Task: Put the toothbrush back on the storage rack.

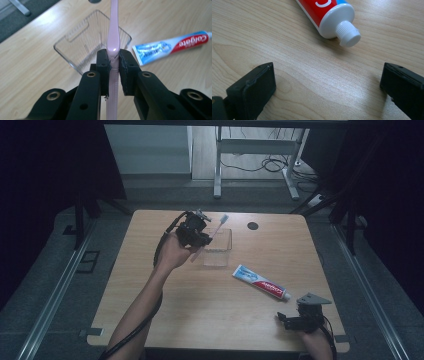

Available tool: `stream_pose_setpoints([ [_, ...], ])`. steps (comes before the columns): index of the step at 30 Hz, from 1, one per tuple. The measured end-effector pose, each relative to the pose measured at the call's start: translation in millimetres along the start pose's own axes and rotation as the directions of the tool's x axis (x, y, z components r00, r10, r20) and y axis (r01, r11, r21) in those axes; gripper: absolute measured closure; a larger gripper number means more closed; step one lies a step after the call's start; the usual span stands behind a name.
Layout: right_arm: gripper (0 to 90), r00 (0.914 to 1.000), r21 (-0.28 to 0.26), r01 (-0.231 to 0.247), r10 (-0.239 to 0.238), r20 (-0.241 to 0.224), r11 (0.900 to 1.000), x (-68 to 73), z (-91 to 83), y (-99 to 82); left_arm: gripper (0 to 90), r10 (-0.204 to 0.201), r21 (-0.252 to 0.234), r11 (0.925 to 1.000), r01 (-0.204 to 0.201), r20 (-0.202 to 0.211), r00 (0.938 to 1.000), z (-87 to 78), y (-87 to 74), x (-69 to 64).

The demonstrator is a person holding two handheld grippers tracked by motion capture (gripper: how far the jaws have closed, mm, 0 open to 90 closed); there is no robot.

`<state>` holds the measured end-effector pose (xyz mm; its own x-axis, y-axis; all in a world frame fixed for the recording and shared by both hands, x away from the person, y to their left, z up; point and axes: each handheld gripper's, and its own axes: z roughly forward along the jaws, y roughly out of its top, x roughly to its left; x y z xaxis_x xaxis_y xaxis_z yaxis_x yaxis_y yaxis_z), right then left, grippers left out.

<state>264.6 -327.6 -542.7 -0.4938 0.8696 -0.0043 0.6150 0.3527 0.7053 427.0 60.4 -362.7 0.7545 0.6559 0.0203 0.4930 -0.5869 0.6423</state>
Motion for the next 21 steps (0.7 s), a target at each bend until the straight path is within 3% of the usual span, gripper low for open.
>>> stream_pose_setpoints([
  [21,0.0,1.0000,0.000,0.000,0.000,-0.001,1.0000,0.0,0.0,0.0,79.1,-0.041,-0.102,0.9941,0.037,-0.036,0.9985,25.9,23.0,8.3],
])
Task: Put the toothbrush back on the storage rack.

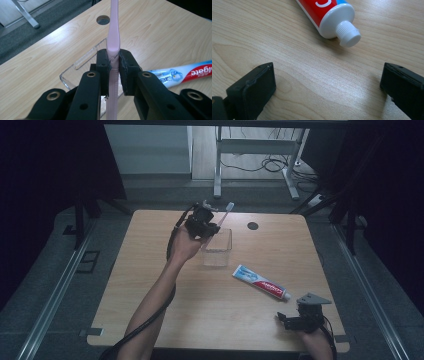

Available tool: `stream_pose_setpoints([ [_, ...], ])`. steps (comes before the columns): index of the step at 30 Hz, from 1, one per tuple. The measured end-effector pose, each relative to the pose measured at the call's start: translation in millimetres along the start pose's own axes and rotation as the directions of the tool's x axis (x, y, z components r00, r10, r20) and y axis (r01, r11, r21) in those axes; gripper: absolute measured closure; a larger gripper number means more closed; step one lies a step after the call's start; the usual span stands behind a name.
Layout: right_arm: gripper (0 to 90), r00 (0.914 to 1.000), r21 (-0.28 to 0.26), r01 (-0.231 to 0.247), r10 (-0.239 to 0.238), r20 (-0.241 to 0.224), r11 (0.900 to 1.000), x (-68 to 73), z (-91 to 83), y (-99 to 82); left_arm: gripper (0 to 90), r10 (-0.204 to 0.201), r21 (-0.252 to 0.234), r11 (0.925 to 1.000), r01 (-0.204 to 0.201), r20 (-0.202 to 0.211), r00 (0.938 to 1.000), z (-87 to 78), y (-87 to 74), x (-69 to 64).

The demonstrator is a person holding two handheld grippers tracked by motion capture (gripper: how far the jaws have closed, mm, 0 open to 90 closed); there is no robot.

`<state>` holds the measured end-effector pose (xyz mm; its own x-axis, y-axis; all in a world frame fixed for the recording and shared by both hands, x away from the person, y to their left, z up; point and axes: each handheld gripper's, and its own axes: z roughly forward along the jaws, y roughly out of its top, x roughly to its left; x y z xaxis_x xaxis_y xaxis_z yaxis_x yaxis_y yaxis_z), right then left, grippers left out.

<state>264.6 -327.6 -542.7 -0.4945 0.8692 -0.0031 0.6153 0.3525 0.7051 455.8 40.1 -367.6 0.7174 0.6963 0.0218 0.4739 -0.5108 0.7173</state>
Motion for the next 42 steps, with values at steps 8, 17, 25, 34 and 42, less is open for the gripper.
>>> stream_pose_setpoints([
  [8,0.0,1.0000,0.000,0.000,0.000,0.000,1.0000,0.0,0.0,0.0,79.1,-0.011,-0.016,0.9998,0.011,-0.014,0.9998,13.3,-1.2,2.6],
  [17,0.0,1.0000,0.000,0.000,0.000,-0.001,1.0000,0.0,0.0,0.0,79.2,-0.041,-0.045,0.9982,0.039,-0.027,0.9988,25.8,-4.6,7.6],
  [25,0.0,1.0000,0.000,0.001,-0.001,0.000,1.0000,0.0,0.1,0.0,79.2,-0.050,-0.055,0.9973,0.048,-0.035,0.9981,32.7,-8.1,9.7],
  [34,0.0,1.0000,0.000,0.001,-0.001,0.000,1.0000,0.0,0.1,0.0,79.2,-0.056,-0.058,0.9969,0.053,-0.040,0.9976,43.6,-11.9,10.1],
  [42,0.0,1.0000,0.000,0.001,-0.001,0.000,1.0000,-0.1,0.1,0.0,79.1,-0.059,-0.051,0.9971,0.057,-0.038,0.9975,55.2,-16.7,8.1],
])
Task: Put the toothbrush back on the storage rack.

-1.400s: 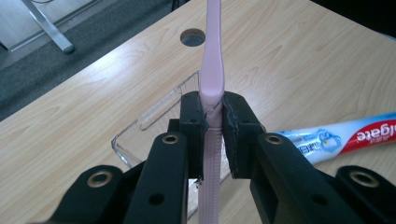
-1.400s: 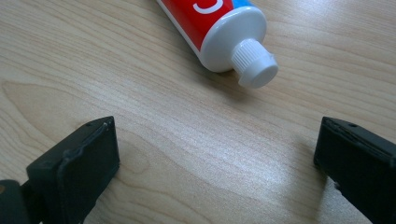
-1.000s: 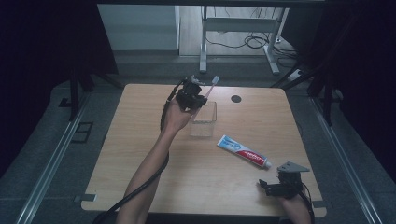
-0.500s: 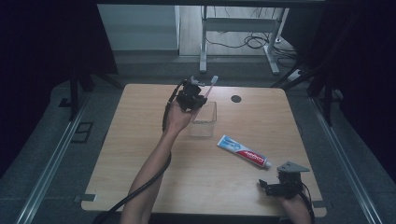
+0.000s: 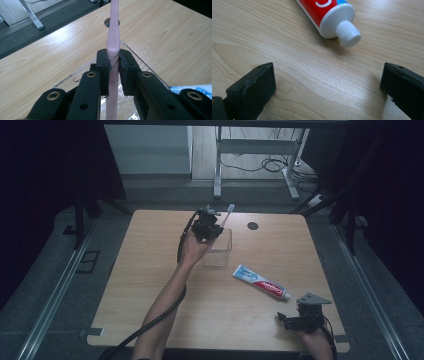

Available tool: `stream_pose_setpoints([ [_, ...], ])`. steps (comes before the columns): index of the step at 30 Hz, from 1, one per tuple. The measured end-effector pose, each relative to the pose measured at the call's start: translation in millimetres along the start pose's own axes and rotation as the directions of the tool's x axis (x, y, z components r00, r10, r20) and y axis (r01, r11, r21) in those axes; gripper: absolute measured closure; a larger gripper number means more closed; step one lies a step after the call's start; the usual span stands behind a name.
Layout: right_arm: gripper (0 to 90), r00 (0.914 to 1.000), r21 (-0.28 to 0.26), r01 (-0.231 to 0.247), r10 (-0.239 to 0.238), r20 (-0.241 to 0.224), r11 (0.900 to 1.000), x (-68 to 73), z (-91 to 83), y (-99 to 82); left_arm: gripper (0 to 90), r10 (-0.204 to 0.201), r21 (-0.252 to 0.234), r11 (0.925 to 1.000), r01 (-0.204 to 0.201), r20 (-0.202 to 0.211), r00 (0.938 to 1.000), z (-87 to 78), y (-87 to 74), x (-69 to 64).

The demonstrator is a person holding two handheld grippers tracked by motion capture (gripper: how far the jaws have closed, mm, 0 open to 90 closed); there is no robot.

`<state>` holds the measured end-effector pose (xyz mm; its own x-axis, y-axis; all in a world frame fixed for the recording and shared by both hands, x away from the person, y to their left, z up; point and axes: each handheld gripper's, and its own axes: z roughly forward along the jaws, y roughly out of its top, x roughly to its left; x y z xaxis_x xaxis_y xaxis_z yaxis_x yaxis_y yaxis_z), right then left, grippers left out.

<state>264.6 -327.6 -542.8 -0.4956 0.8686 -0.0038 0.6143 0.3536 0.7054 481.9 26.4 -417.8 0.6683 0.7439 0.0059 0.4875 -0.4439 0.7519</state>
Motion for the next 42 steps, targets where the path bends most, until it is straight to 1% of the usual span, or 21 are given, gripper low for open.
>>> stream_pose_setpoints([
  [7,0.0,1.0000,0.001,0.000,0.000,-0.002,1.0000,0.1,-0.1,0.0,79.1,0.004,0.009,0.9999,-0.004,0.002,1.0000,8.5,-7.5,-2.0],
  [9,0.0,1.0000,0.001,0.001,-0.001,-0.003,1.0000,0.2,0.0,0.0,79.1,0.002,0.012,0.9999,-0.002,0.009,1.0000,11.6,-11.4,-2.7],
  [19,0.0,1.0000,0.001,0.001,-0.001,-0.003,1.0000,0.3,-0.1,0.0,79.0,0.001,0.031,0.9995,-0.001,0.010,1.0000,18.7,-22.4,-2.1],
  [20,0.0,1.0000,0.001,0.002,-0.002,-0.003,1.0000,0.2,-0.1,0.0,79.0,0.006,0.039,0.9992,-0.007,0.008,0.9999,19.7,-24.4,-1.7],
  [24,0.0,1.0000,0.001,0.001,-0.001,-0.003,1.0000,0.3,-0.1,0.0,79.0,0.000,0.034,0.9994,-0.001,0.004,1.0000,20.0,-26.6,-2.6],
  [27,0.0,1.0000,0.001,0.002,-0.002,-0.003,1.0000,0.3,-0.1,0.0,79.0,0.014,0.039,0.9992,-0.014,-0.002,0.9999,20.5,-26.9,-4.3],
  [31,0.0,1.0000,0.001,0.002,-0.002,-0.003,1.0000,0.3,-0.1,0.0,78.9,0.017,0.040,0.9991,-0.017,-0.012,0.9998,21.2,-27.4,-6.7],
  [40,0.0,1.0000,0.001,0.002,-0.002,-0.003,1.0000,0.3,-0.1,0.0,78.5,0.020,0.076,0.9970,-0.018,-0.031,0.9993,23.6,-29.5,-9.3],
  [42,0.0,1.0000,0.001,0.002,-0.002,-0.003,1.0000,0.3,-0.1,0.0,78.4,0.028,0.097,0.9950,-0.024,-0.038,0.9989,24.0,-29.9,-10.0],
])
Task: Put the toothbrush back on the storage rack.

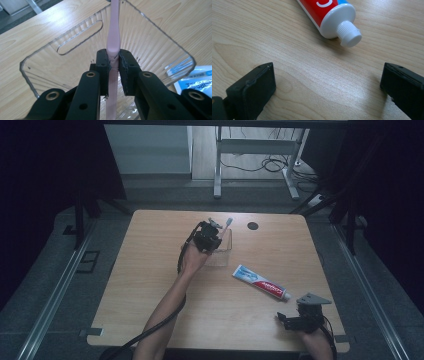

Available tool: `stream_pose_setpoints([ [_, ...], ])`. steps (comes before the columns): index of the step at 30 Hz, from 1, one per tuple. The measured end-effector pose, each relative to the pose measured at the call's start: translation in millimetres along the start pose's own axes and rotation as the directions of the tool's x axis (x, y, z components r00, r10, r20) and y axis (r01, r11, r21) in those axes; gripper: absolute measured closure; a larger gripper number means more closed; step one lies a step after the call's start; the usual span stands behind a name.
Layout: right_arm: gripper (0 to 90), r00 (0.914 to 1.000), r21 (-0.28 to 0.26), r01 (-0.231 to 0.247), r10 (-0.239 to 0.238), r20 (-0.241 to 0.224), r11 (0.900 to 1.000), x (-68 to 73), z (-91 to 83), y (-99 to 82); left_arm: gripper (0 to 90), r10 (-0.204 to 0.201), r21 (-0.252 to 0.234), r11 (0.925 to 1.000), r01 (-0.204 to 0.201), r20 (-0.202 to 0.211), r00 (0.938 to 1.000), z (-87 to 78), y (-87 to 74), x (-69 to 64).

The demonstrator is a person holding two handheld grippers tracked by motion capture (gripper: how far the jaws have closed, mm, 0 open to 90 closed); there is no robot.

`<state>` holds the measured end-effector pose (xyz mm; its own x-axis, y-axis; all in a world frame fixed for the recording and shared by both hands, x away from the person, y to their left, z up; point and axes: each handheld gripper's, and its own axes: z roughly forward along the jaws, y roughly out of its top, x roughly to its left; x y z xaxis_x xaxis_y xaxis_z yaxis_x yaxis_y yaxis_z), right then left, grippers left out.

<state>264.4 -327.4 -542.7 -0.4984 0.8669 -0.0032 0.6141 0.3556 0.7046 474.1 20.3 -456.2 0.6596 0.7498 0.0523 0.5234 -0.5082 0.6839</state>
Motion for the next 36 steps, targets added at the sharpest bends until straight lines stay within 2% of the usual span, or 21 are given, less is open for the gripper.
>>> stream_pose_setpoints([
  [10,0.0,1.0000,0.000,0.000,0.000,0.000,1.0000,0.0,0.0,0.0,77.5,0.010,0.037,0.9993,-0.010,-0.004,0.9999,-0.2,-1.1,-0.8],
  [20,0.0,1.0000,0.001,-0.001,0.001,-0.001,1.0000,0.1,0.0,0.0,64.9,-0.007,0.032,0.9995,0.006,0.017,0.9998,-1.2,-2.6,-0.7],
  [30,0.0,1.0000,0.000,0.000,0.000,0.000,1.0000,0.1,0.0,0.0,50.5,-0.030,-0.021,0.9993,0.030,0.035,0.9990,-12.4,1.2,-2.9],
  [33,0.0,1.0000,0.000,0.000,0.000,0.000,1.0000,0.1,0.0,0.0,45.8,0.000,-0.042,0.9991,0.001,0.027,0.9996,-18.2,1.9,-4.3],
  [36,0.0,1.0000,0.000,0.000,0.000,0.000,1.0000,0.1,0.0,0.0,41.2,-0.003,-0.057,0.9983,0.005,0.040,0.9992,-24.6,2.4,-5.8],
])
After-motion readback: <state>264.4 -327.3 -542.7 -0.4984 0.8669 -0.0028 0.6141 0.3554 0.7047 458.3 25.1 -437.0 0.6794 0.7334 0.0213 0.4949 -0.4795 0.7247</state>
